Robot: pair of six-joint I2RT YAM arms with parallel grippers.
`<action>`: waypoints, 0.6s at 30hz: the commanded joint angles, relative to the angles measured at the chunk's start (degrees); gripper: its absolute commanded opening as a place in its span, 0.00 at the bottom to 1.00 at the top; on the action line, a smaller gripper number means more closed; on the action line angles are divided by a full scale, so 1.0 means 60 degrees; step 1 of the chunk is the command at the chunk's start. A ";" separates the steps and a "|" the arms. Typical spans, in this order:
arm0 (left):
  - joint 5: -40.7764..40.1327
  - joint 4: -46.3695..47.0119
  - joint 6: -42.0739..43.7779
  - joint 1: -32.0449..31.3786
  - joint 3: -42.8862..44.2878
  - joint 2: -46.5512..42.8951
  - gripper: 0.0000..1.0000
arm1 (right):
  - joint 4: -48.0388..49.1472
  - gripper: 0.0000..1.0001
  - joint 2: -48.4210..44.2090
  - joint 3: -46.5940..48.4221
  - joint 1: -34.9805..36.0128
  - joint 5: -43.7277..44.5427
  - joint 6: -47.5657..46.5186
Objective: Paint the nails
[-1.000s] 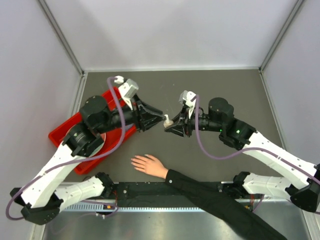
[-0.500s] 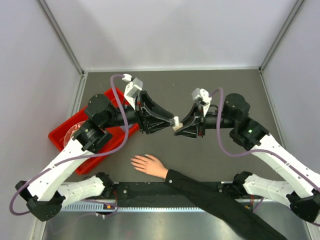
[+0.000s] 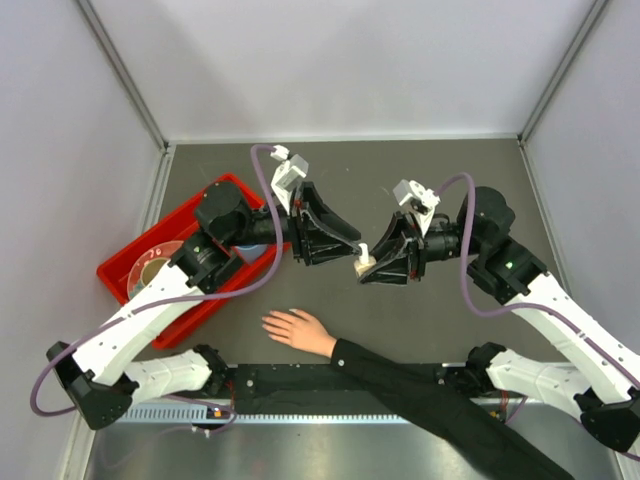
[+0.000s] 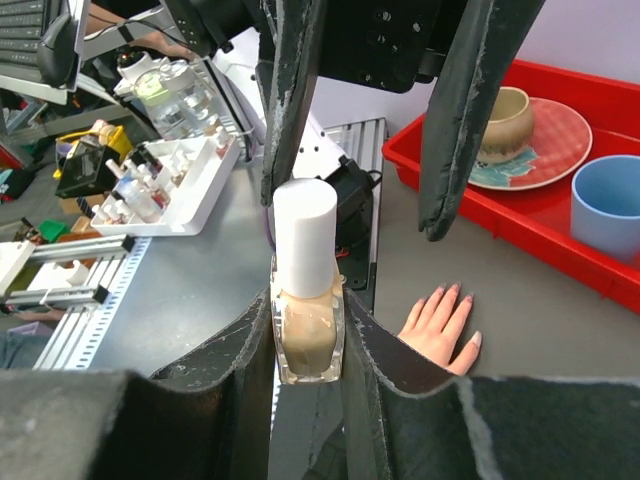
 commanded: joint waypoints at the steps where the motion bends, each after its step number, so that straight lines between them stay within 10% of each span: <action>1: 0.0485 0.0705 -0.0008 -0.0018 0.0031 0.0122 0.48 | 0.0857 0.00 0.0173 0.0439 -0.0034 -0.0399 0.0264; 18: 0.0471 -0.0275 0.0417 -0.0033 0.0631 0.0312 0.19 | 0.0682 0.00 0.0438 0.0629 -0.0034 0.0669 -0.0247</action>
